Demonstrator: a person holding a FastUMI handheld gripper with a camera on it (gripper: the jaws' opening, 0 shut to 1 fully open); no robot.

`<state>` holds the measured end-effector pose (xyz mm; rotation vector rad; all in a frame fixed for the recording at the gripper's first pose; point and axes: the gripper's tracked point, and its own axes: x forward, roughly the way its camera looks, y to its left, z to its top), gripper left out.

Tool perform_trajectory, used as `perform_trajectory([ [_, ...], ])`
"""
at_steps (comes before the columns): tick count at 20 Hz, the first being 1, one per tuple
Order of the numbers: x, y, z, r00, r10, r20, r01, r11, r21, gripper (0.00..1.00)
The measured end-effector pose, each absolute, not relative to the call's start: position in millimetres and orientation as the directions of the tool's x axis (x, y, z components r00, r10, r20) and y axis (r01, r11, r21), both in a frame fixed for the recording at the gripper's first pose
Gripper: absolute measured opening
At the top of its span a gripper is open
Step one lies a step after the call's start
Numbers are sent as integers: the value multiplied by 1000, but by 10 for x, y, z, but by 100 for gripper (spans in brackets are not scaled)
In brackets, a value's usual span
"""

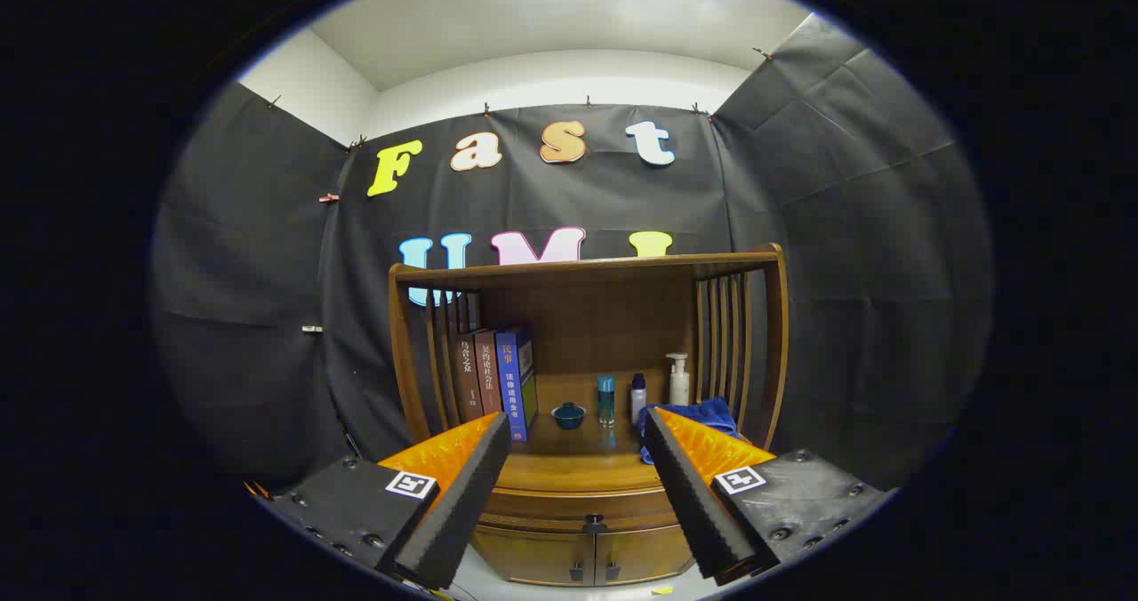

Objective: Pull open the drawer, take out the items inside it, and place them on the countertop above the cabinet.

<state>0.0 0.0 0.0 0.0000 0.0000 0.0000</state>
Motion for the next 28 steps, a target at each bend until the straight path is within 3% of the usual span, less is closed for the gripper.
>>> perform_trajectory([
  [28,168,-7,-270,999,4,-50,-5,1000,-15,98],
])
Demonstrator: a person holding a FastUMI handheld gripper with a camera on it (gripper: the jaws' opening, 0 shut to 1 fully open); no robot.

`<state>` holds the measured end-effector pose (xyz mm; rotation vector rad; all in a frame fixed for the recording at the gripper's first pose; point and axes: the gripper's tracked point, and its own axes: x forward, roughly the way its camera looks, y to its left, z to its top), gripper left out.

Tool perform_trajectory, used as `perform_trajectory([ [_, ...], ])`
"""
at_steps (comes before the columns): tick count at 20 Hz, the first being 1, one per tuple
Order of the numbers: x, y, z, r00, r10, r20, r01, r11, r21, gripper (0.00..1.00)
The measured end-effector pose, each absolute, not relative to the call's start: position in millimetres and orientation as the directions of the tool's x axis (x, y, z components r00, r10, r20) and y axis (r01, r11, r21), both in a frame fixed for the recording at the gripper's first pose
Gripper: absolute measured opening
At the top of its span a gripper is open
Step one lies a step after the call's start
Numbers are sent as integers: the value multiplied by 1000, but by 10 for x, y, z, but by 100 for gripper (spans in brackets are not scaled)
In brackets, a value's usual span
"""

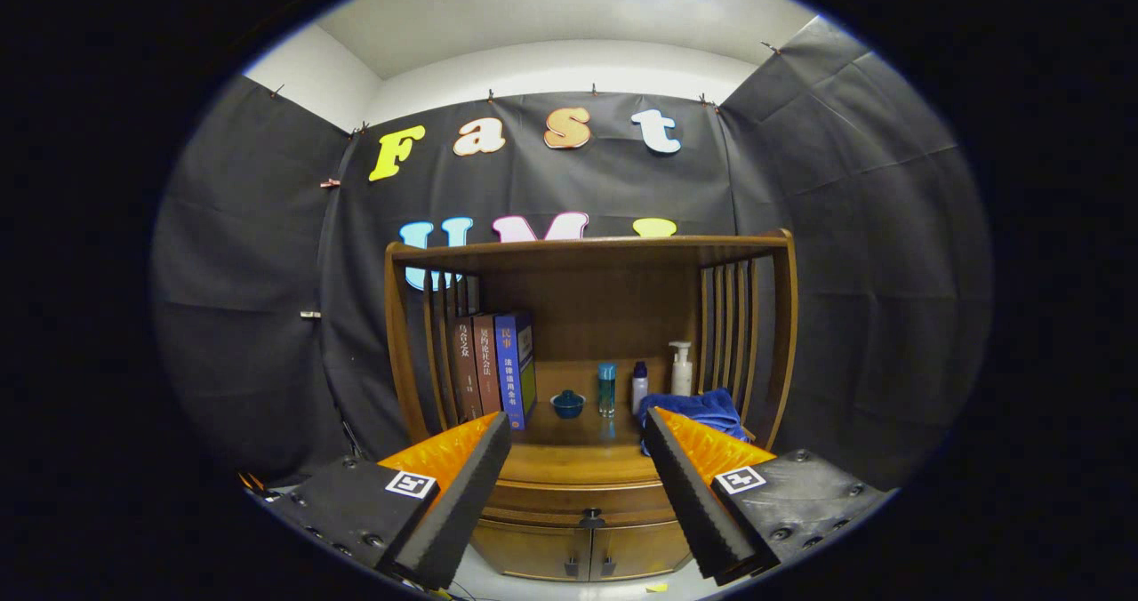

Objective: Pull open the drawer, take out the items inside it, and place them on the countertop above the cabinet.

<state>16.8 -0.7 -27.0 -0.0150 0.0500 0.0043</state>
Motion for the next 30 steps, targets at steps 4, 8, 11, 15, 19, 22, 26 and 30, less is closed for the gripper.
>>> perform_trajectory([
  [4,284,-33,-503,997,6,-80,-7,1000,-7,98],
  [8,472,-94,-883,990,10,-138,-7,1000,21,98],
  [11,634,-146,-1279,980,17,-198,-9,999,41,98],
  [15,858,-223,-1779,962,11,-271,8,998,67,99],
  [19,1051,-270,-2269,936,16,-353,14,996,82,99],
  [22,1160,-309,-2535,924,10,-382,20,997,75,97],
  [26,1269,-310,-2880,898,6,-441,26,997,67,97],
  [30,1319,-335,-3192,873,0,-488,37,997,67,95],
])
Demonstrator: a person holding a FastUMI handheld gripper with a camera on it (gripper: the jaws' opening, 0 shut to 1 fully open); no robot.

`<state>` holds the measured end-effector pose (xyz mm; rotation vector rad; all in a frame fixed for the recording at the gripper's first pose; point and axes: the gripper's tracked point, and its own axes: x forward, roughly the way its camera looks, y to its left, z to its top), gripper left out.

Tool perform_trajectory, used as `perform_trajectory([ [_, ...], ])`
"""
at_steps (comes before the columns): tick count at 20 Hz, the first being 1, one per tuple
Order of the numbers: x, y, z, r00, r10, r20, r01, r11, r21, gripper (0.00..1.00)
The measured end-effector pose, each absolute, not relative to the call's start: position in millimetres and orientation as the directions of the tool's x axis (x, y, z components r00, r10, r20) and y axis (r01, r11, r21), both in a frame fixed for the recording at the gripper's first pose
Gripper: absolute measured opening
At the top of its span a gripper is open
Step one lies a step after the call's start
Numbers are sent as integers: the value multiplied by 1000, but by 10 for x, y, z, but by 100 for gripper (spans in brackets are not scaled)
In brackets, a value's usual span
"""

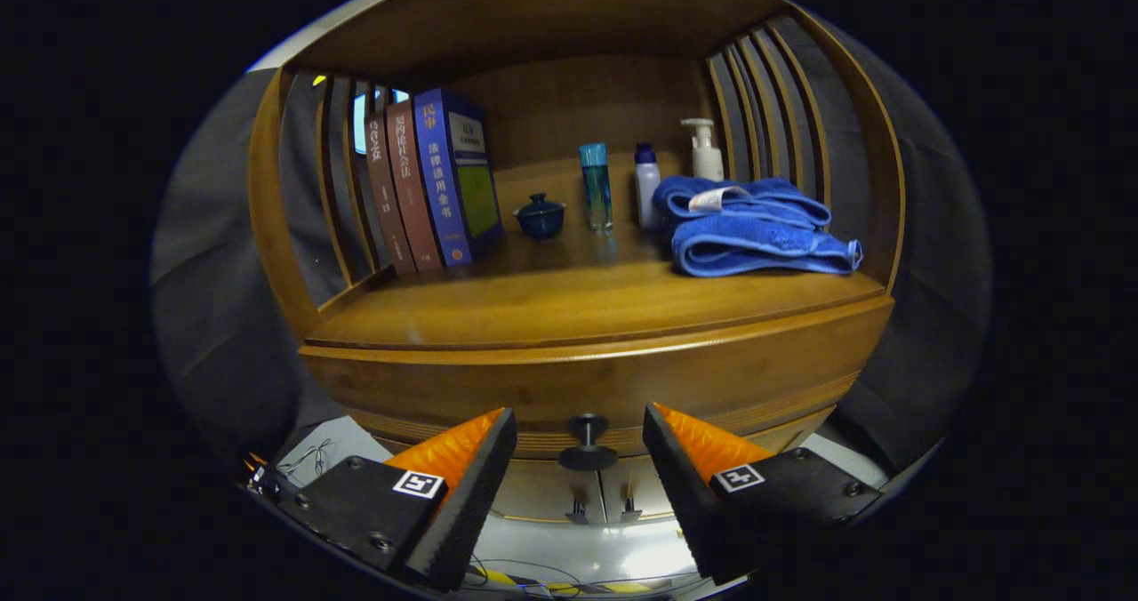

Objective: Pull open the drawer, take out the items inside it, and place them on the countertop above the cabinet.

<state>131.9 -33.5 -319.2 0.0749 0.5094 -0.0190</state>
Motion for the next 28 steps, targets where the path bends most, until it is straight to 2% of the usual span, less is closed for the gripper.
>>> perform_trajectory([
  [3,1357,-350,-3366,860,-1,-511,46,996,77,94],
  [4,1373,-381,-3424,853,-7,-522,54,996,75,88],
  [7,1386,-393,-3578,834,-4,-552,58,995,80,84],
  [11,1393,-382,-3623,823,4,-568,18,999,34,46],
  [12,1407,-367,-3604,830,10,-558,15,999,39,45],
  [14,1395,-379,-3609,827,16,-562,8,999,40,37],
  [20,1344,-373,-3614,820,-3,-572,14,1000,15,37],
  [28,778,-345,-3556,796,-5,-605,16,1000,12,37],
])
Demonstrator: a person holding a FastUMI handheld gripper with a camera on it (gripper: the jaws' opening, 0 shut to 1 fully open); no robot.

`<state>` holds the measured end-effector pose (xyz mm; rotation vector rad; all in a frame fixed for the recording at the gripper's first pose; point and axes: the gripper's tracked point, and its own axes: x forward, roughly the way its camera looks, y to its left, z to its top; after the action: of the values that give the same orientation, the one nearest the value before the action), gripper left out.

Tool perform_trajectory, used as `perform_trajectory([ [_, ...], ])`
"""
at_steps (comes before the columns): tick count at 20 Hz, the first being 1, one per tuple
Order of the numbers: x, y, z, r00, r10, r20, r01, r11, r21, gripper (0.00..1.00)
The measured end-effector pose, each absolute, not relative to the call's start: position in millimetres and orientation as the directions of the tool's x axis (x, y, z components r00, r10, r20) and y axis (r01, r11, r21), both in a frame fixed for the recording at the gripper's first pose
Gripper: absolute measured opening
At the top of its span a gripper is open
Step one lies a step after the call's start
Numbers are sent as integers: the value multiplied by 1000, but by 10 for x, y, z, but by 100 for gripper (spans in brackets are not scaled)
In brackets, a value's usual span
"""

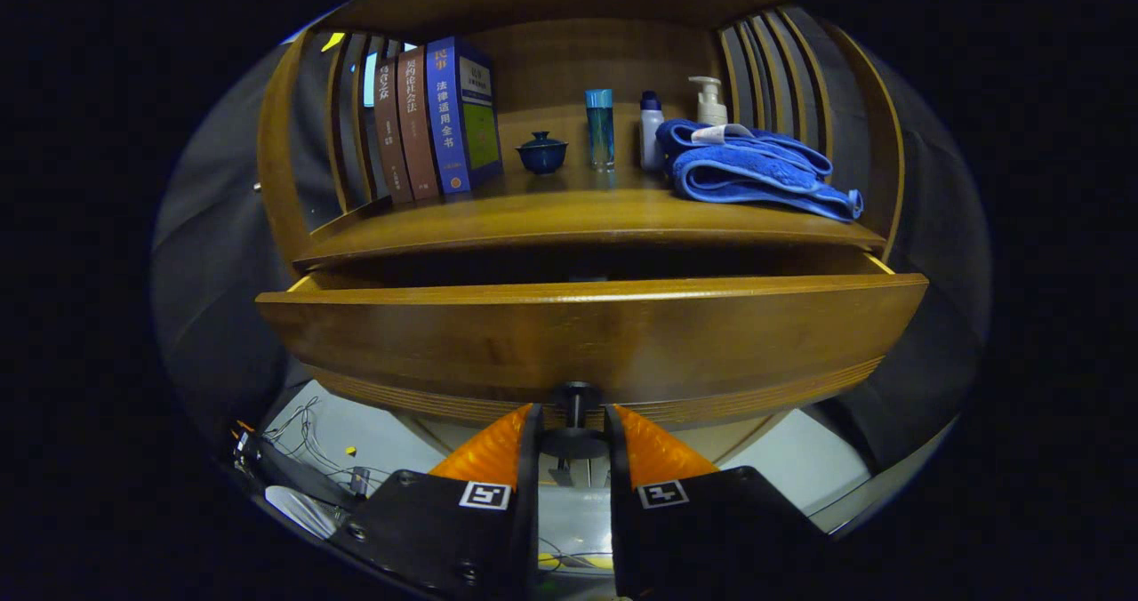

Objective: Pull open the drawer, take out the items inside it, and place them on the countertop above the cabinet.

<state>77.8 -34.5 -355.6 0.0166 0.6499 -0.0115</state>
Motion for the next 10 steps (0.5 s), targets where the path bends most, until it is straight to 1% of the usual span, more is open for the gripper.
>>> perform_trajectory([
  [10,-35,-302,-3470,775,2,-632,2,1000,6,37],
])
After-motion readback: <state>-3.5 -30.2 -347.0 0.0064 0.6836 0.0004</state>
